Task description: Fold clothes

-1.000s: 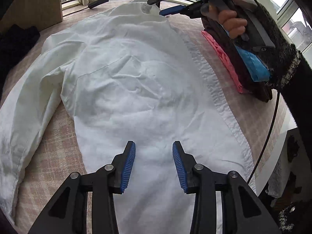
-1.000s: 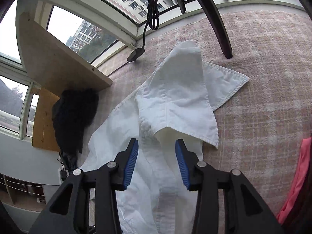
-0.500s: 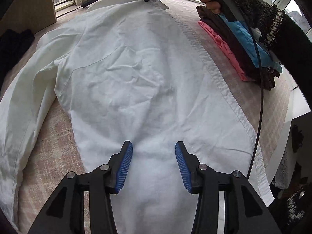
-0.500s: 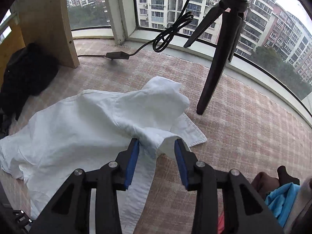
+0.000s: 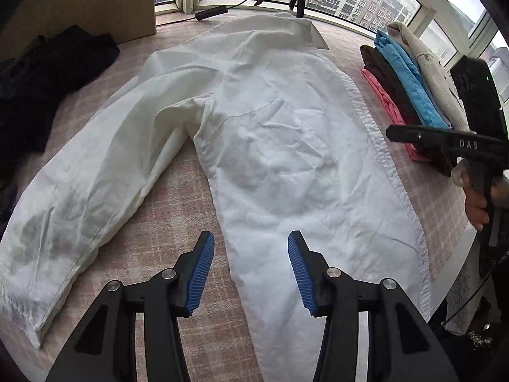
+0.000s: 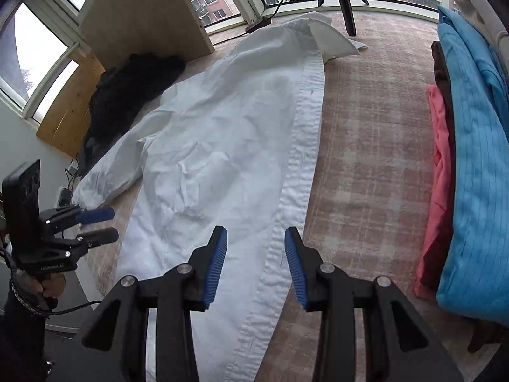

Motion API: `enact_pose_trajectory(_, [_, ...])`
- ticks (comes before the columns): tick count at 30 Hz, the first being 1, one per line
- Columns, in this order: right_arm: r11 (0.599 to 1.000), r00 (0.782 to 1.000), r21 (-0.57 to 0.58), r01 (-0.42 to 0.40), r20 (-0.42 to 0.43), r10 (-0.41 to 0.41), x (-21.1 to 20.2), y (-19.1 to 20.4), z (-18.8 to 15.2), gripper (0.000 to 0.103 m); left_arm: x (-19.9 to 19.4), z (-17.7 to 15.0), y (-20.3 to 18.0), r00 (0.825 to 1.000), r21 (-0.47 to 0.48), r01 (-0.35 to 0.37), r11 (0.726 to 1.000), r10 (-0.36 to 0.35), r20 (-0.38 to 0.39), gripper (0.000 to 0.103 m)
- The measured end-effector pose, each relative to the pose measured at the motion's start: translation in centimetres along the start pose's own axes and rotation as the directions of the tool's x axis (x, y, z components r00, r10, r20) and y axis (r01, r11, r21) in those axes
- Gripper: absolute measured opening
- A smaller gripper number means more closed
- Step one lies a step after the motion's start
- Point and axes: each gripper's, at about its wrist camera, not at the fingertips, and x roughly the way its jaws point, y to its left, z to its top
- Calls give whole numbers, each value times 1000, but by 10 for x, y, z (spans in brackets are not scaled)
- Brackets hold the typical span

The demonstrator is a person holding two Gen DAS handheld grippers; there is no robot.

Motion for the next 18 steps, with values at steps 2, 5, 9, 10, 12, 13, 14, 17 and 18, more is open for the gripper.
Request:
enact_pose_trajectory(2, [1000, 1000, -10, 23, -9, -23, 11, 8, -22, 38, 0, 14, 1, 1000, -11, 15, 1000, -15, 21, 46])
enact_pose_trajectory(5, [989, 993, -94, 112, -8, -114, 11, 24, -44, 38, 21, 43, -13, 998, 25, 32, 999, -34, 53, 47])
enact_pose_trajectory(9, [958, 970, -171, 232, -28, -240, -11, 29, -69, 37, 65, 55, -15, 988, 105, -149, 983, 151, -16, 46])
enact_pose_trajectory(10, [955, 967, -164, 248, -21, -254, -21, 28, -74, 37, 64, 50, -9, 986, 99, -160, 982, 163, -27, 49])
enact_pose_trajectory(12, [974, 980, -116, 197, 15, -196, -43, 28, -81, 37, 47, 36, -4, 988, 70, -154, 985, 156, -17, 47])
enact_pose_trajectory(13, [981, 986, -106, 164, 34, -161, -49, 32, -84, 37, 37, 29, -3, 989, 53, -146, 988, 147, -7, 45])
enact_pose_trajectory(14, [985, 991, -116, 127, 58, -121, -52, 40, -88, 37, 26, 19, -6, 992, 52, -127, 991, 127, 3, 45])
enact_pose_trajectory(17, [978, 993, -175, 113, 56, -104, -34, 65, -98, 37, 4, -20, -32, 1000, 97, -14, 995, 13, 4, 46])
enact_pose_trajectory(18, [973, 993, -198, 118, 45, -111, -25, 71, -102, 37, 1, -33, -42, 999, 103, 33, 994, -32, -8, 46])
